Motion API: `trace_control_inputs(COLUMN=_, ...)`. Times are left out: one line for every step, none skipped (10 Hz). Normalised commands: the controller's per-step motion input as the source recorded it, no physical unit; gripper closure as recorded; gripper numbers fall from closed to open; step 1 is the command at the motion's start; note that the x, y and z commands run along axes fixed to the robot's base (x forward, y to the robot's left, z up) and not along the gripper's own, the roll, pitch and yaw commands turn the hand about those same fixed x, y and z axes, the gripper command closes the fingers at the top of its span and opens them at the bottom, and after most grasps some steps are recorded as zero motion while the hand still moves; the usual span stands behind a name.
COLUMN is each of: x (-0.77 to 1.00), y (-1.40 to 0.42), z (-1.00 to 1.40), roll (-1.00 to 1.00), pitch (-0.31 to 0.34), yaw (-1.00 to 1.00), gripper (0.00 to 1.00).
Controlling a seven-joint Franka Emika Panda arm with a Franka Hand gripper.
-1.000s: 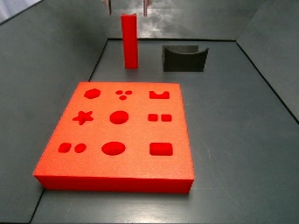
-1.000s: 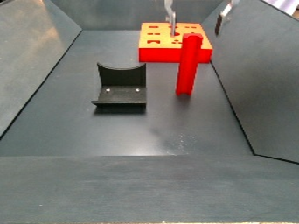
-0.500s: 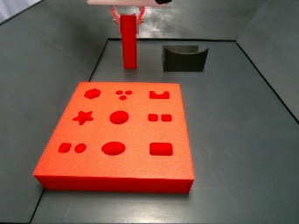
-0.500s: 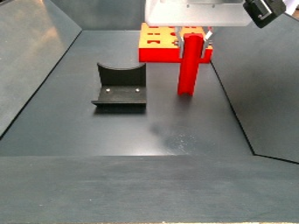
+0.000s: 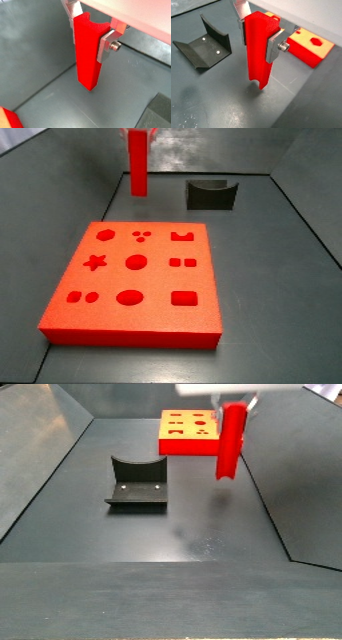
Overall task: Pick up the arch object. Move up. Rotate the arch object. Move to above the board. Insert the arch object.
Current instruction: Move to above the board.
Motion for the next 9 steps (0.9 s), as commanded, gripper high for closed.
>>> trace_control_inputs(x=-0.21, y=-0.02, z=1.0, roll=0.11, pitch=0.059, yaw=0.01, gripper=1.0)
trace_control_inputs(x=-0.2, y=-0.01, z=1.0, roll=0.11, pitch=0.041, yaw=0.02, gripper=1.0)
trace_control_inputs(x=-0.19, y=-0.01, z=1.0, roll=0.12, pitch=0.026, yaw=0.03, gripper=1.0)
trace_control_inputs(x=-0.18, y=-0.01, z=1.0, roll=0.12, pitch=0.021, yaw=0.03, gripper=1.0)
trace_control_inputs(x=-0.17, y=-0.01, z=1.0, roll=0.11, pitch=0.019, yaw=0.03, gripper=1.0)
trace_control_inputs(x=-0.15, y=-0.02, z=1.0, roll=0.1, pitch=0.024, yaw=0.03, gripper=1.0)
trace_control_inputs(x=-0.11, y=-0.01, z=0.94, roll=0.1, pitch=0.034, yaw=0.03, gripper=1.0)
trace_control_inputs(x=-0.07, y=-0.01, z=0.77, roll=0.11, pitch=0.047, yaw=0.03, gripper=1.0)
trace_control_inputs(x=-0.02, y=-0.01, z=0.54, roll=0.11, pitch=0.074, yaw=0.03, gripper=1.0)
